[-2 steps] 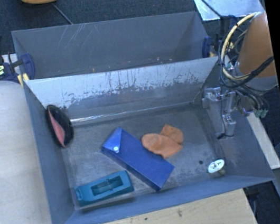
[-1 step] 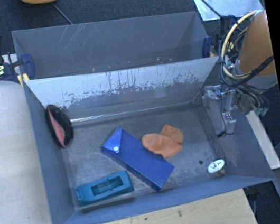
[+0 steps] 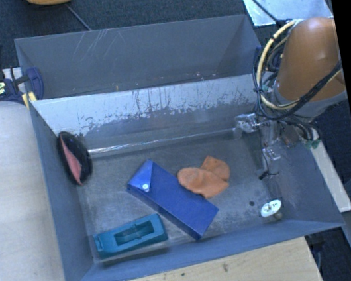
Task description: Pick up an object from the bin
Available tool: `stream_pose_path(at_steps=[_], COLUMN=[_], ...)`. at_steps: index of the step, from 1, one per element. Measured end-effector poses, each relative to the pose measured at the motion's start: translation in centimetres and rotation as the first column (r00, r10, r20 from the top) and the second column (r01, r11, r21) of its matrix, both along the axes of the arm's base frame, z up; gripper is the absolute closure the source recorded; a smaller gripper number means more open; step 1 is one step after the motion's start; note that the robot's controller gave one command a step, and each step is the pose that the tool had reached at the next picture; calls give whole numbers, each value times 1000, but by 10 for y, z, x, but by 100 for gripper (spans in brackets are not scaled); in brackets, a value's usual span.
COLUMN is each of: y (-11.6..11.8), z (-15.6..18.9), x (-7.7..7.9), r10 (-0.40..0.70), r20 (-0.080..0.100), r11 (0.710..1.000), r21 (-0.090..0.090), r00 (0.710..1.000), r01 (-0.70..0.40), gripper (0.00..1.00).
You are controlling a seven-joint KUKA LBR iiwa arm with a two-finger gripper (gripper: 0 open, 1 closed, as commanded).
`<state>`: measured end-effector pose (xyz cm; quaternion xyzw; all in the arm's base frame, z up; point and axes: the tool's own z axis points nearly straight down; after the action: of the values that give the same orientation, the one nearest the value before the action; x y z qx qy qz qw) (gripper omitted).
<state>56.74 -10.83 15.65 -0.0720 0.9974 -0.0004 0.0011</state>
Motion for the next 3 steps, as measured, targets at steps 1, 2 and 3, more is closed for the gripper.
stream_pose_path(at_steps=[1,2,3], y=[32,82,79], z=[-24,-15,-66], x=[8,29,19], r10=[-144,-65,-224], r20=[-1,2,3], r11=[990,998,975], r21=[0,1,2], r00=[990,998,975], r01=[144,65,224], gripper=[0,0,0])
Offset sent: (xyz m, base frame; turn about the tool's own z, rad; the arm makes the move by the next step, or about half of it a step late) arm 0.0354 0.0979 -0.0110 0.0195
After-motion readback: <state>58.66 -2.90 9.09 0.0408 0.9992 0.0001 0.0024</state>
